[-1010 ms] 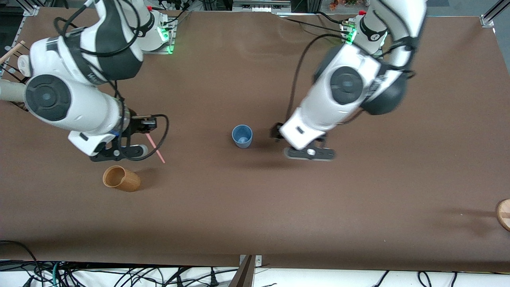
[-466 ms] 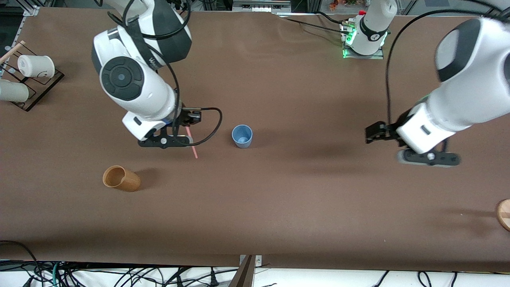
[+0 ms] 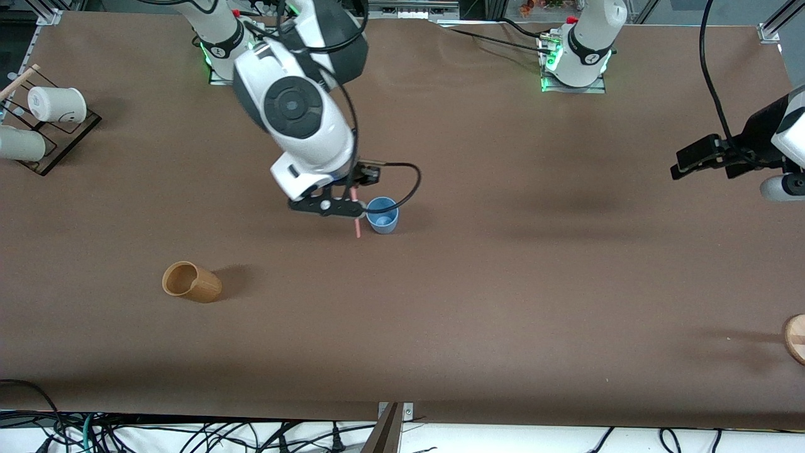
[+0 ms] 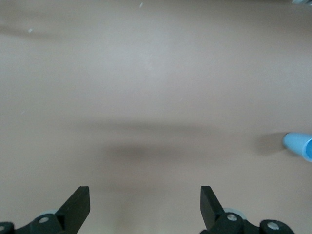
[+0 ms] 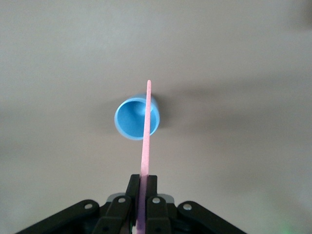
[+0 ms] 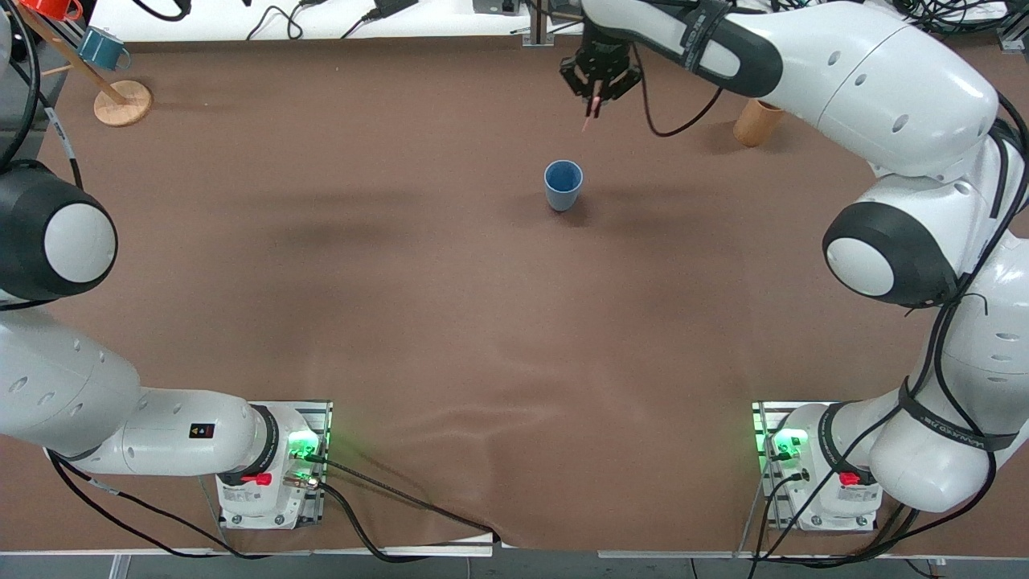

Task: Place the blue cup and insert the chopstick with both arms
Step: 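Lower the chopstick into the blue cup with the right gripper while the left gripper withdraws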

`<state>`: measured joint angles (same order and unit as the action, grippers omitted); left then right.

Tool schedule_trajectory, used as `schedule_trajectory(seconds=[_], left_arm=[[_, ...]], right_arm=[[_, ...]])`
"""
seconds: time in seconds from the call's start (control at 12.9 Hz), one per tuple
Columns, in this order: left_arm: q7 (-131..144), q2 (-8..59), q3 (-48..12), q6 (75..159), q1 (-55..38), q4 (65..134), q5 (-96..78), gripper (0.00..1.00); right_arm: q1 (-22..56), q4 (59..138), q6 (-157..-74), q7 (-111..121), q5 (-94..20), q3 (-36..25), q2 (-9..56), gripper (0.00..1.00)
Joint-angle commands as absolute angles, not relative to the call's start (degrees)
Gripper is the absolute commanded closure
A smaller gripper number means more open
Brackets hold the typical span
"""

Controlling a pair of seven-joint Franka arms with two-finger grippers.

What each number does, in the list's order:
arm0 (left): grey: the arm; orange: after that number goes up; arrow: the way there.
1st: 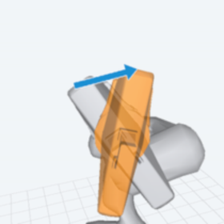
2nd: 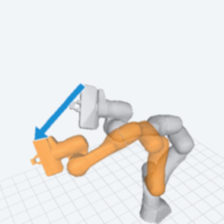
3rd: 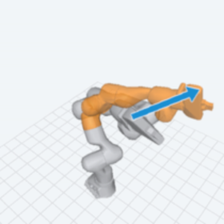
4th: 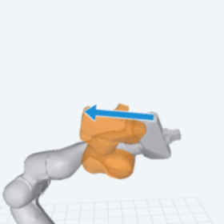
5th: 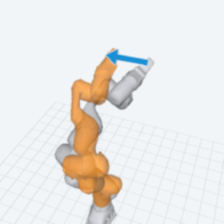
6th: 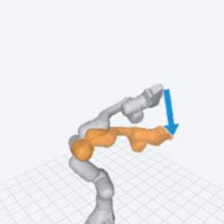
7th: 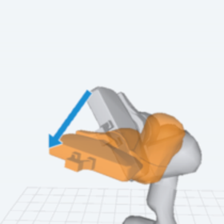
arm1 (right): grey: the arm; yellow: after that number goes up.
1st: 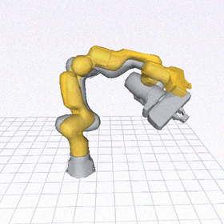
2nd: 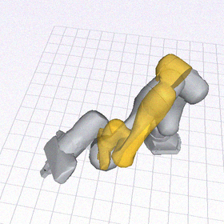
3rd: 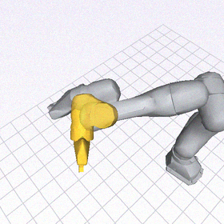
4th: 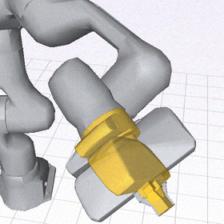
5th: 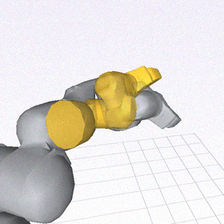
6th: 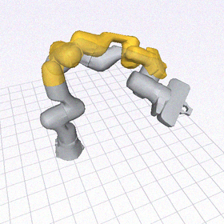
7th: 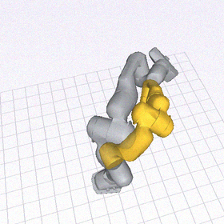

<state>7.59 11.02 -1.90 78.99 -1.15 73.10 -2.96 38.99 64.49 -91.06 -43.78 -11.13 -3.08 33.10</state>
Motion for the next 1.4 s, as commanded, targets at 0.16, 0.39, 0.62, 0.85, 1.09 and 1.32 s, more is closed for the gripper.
schedule_trajectory(seconds=[0.16,0.39,0.62,0.85,1.09,1.32], left_arm=[[7.6,6.0,-2.4,78.3,-1.1,77.8,0.7,0.0],[7.6,3.3,-1.8,78.2,-1.0,80.5,-0.6,0.0],[7.6,2.1,-1.5,78.2,-1.0,81.0,-3.5,0.0],[7.6,-1.2,-1.5,81.0,-1.1,86.3,-3.5,0.0],[7.6,-1.1,-1.9,81.7,-1.2,86.0,-3.4,0.0],[6.9,-1.0,-1.9,81.7,-1.3,85.8,-3.4,0.0]], right_arm=[[39.6,67.2,-90.9,-49.3,-16.6,-2.4,31.7,1.0],[39.6,69.8,-91.1,-49.6,-18.6,-2.3,31.7,1.0],[39.2,71.8,-91.1,-49.7,-21.3,-2.6,31.7,1.0],[38.5,72.4,-91.3,-49.5,-21.4,-2.9,32.0,1.0],[38.4,72.3,-94.6,-49.6,-21.4,-2.9,32.6,0.83],[38.5,72.3,-96.8,-49.6,-20.7,-2.9,33.9,0.0]])
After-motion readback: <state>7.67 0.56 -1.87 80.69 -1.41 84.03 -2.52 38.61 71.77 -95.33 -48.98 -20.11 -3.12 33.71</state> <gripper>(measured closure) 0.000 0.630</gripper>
